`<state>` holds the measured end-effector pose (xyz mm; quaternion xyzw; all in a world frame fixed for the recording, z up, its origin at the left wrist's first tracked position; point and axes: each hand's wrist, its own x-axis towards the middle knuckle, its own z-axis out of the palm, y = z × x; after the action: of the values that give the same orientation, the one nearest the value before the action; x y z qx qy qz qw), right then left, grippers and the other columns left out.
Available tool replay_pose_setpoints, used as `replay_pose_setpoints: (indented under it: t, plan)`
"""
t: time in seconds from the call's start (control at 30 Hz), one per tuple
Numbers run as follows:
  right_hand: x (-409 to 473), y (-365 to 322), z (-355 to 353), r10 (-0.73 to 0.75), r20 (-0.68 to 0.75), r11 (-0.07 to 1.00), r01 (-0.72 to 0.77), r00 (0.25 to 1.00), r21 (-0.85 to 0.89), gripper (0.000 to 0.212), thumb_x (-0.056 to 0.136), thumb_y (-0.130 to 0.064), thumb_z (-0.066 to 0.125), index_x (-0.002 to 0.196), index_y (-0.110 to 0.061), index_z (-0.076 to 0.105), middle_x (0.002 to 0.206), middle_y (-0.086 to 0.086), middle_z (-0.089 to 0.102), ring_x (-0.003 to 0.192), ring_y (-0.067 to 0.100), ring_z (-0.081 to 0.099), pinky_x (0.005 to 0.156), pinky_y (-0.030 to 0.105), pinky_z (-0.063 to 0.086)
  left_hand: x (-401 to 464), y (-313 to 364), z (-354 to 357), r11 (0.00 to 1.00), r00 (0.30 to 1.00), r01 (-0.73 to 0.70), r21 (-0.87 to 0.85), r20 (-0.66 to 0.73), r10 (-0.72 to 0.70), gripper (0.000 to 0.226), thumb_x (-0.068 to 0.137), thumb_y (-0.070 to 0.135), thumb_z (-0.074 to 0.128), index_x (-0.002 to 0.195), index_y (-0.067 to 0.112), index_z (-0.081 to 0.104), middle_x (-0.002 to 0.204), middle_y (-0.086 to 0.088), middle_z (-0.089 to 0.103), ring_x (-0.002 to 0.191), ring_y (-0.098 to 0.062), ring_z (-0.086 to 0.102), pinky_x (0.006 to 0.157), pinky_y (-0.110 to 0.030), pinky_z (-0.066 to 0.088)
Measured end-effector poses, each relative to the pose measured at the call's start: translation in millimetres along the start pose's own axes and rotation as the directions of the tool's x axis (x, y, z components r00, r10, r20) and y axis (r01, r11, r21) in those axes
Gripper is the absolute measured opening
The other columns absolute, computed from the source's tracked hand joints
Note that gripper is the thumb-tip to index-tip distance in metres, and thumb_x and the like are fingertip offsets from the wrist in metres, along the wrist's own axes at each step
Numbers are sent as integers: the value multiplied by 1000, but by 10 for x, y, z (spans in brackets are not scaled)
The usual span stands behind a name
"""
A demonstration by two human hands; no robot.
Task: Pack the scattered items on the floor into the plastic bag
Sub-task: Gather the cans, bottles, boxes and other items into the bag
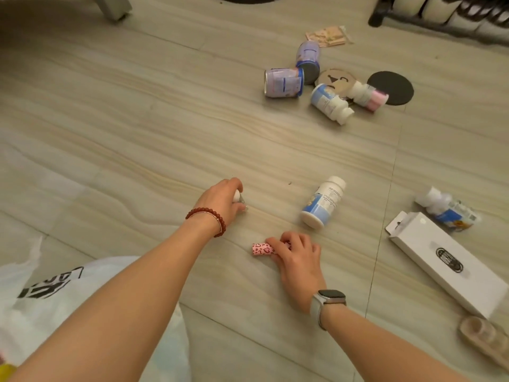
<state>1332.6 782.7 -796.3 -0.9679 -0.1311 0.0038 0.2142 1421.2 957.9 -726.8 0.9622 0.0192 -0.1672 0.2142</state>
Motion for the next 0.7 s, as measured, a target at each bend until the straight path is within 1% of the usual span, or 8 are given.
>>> replay_pose_setpoints:
  t: [0.13,0.27,0.37,0.47,0.5,0.57,0.63,0.7]
  plan:
    - [30,-29,-56,18,57,998,-15,998,-61,25,81,-15,64,101,-29,57,93,2,57,85,27,52,66,33,29,-199,-44,-367,998,997,41,-51,-56,-43,33,84,20,62,114,11,51,119,-11,56,105,-28,53,84,-32,40]
    - [90,-281,-184,84,222,996,-79,971,-31,28,94,-28,43,121,-26,51,112,4,50,107,25,44,79,35,28,-713,-118,-836,994,979,6,-111,-204,-29,34,82,27,64,112,15,52,109,-4,59,89,-16,48,75,-20,33]
    - [62,-701,-351,42,256,975,-96,966,202,32,94,-30,43,124,-21,49,107,6,53,94,29,54,79,36,39,-1363,-186,-1111,977,928,-28,-214,-369,-54,37,78,29,68,110,21,50,93,6,55,79,-13,50,68,-18,34]
    - [24,-1207,-607,-56,236,870,-69,970,489,28,94,-30,45,117,-16,53,80,0,57,68,25,54,66,40,46,-2070,-344,-1251,945,870,-19,-328,-471,-146,37,72,28,73,97,30,46,79,15,53,69,-4,53,64,-19,43]
    - [7,-1383,-696,-81,224,831,-58,971,554,29,94,-29,45,117,-15,54,75,-3,56,63,19,52,64,36,47,-2279,-439,-1262,930,855,-1,-368,-483,-190,36,70,27,74,92,33,46,78,14,54,65,-6,53,64,-22,46]
    - [-40,-1734,-866,-140,175,772,-3,975,635,29,94,-26,44,120,-18,53,75,-12,54,60,5,48,57,16,40,-2651,-658,-1234,896,828,55,-441,-482,-288,30,70,26,74,86,32,49,77,11,56,59,-9,53,62,-29,52]
    - [-113,-2065,-1035,-227,152,721,62,962,690,33,94,-22,42,127,-23,49,84,-17,54,65,-3,48,58,10,36,-2972,-871,-1137,883,817,132,-451,-455,-354,26,70,26,75,83,31,53,75,13,58,61,-2,55,61,-14,49]
    - [-214,-2347,-1204,-364,199,715,136,910,686,40,94,-21,43,133,-27,44,100,-15,55,73,-7,48,62,10,36,-3234,-1045,-967,877,832,224,-426,-385,-399,25,70,27,75,81,35,54,74,15,58,62,0,54,57,-6,43]
